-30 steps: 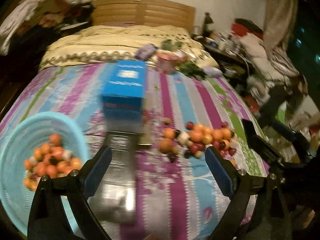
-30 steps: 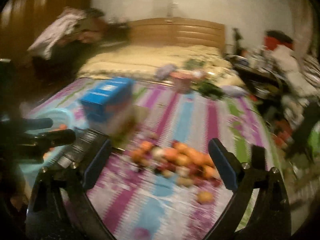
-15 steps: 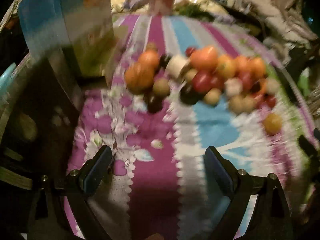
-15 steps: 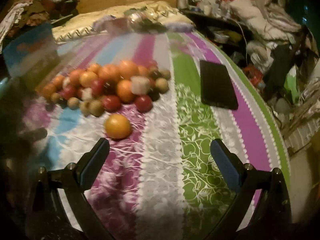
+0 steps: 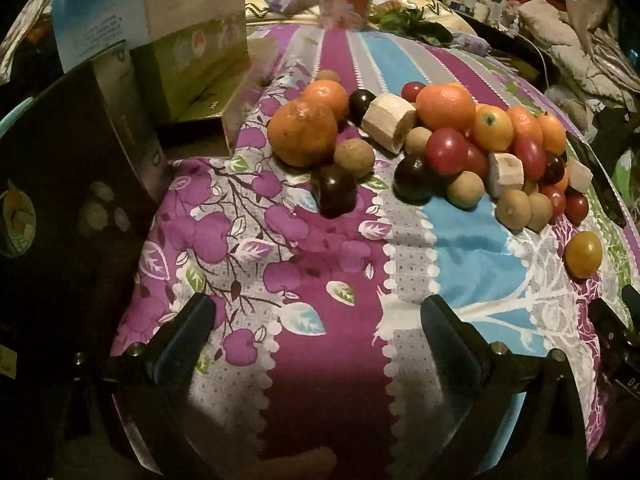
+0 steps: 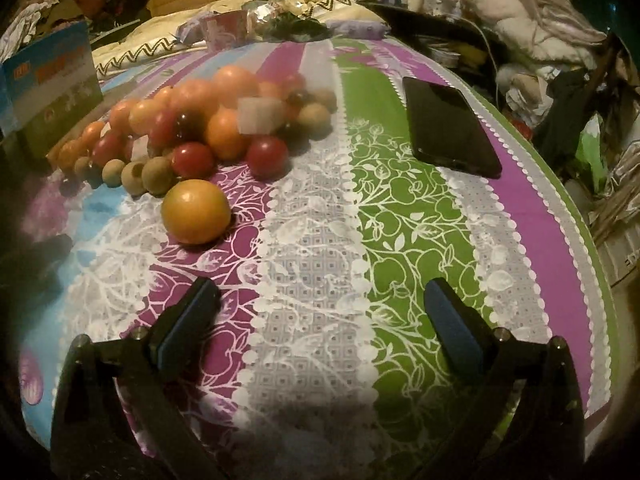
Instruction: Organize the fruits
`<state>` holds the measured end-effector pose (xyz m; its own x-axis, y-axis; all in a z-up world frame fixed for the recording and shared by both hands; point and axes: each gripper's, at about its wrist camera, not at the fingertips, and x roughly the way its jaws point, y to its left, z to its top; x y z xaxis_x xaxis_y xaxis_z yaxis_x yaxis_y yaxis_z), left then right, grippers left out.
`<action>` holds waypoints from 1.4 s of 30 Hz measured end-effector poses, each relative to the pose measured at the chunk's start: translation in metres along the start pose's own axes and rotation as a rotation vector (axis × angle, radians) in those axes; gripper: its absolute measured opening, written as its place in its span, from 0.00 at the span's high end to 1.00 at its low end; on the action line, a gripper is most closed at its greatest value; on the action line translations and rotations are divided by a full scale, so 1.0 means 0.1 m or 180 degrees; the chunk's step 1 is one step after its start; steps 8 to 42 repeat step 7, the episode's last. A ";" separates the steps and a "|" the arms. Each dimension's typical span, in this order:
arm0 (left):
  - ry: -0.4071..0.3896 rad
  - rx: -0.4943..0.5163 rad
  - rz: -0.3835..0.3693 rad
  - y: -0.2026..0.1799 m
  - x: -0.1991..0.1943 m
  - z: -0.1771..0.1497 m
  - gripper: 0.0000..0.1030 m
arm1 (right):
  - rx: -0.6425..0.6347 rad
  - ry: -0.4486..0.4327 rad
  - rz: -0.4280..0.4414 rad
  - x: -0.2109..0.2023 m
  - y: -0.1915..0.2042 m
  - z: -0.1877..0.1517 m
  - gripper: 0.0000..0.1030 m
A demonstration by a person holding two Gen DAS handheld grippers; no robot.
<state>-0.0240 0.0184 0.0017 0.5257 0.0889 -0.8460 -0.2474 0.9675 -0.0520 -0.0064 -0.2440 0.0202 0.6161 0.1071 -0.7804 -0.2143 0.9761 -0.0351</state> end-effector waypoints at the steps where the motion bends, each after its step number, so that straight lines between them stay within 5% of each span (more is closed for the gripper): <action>1: 0.0001 -0.0008 -0.0015 0.01 0.00 0.00 0.00 | -0.0001 -0.0002 0.0002 -0.01 0.00 -0.01 0.00; 42: 0.0001 -0.0008 -0.0017 0.01 0.02 0.02 0.00 | 0.0004 0.0002 0.0000 0.00 0.00 0.00 0.00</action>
